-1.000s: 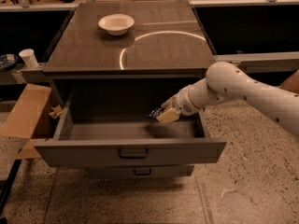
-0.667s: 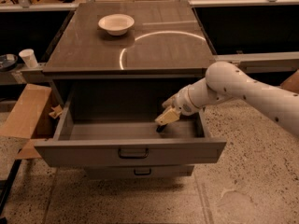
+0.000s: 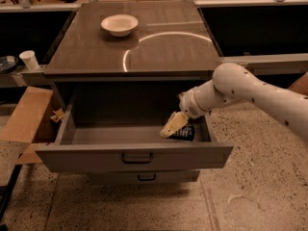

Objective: Place rxbar blueberry into top drawer

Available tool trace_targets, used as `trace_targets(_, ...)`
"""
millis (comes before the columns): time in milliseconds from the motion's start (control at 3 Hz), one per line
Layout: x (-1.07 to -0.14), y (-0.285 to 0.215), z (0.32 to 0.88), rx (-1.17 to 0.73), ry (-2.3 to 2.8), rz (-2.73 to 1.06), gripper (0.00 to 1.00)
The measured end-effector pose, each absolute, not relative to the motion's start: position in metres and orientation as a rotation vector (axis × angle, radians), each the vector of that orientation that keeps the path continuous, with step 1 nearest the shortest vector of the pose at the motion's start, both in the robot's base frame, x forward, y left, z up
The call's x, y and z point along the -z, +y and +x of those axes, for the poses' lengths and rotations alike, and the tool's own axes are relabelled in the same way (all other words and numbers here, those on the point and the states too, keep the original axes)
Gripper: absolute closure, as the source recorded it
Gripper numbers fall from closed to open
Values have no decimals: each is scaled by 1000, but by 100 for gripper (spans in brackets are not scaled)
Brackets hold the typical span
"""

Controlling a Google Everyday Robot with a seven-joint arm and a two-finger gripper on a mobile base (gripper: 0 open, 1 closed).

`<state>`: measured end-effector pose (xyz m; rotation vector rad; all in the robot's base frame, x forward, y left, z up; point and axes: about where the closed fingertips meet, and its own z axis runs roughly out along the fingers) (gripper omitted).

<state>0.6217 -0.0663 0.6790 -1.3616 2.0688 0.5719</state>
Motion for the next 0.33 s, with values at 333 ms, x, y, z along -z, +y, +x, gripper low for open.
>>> trace_targets(333, -685, -66, 621, -583, 2045, -1351, 0)
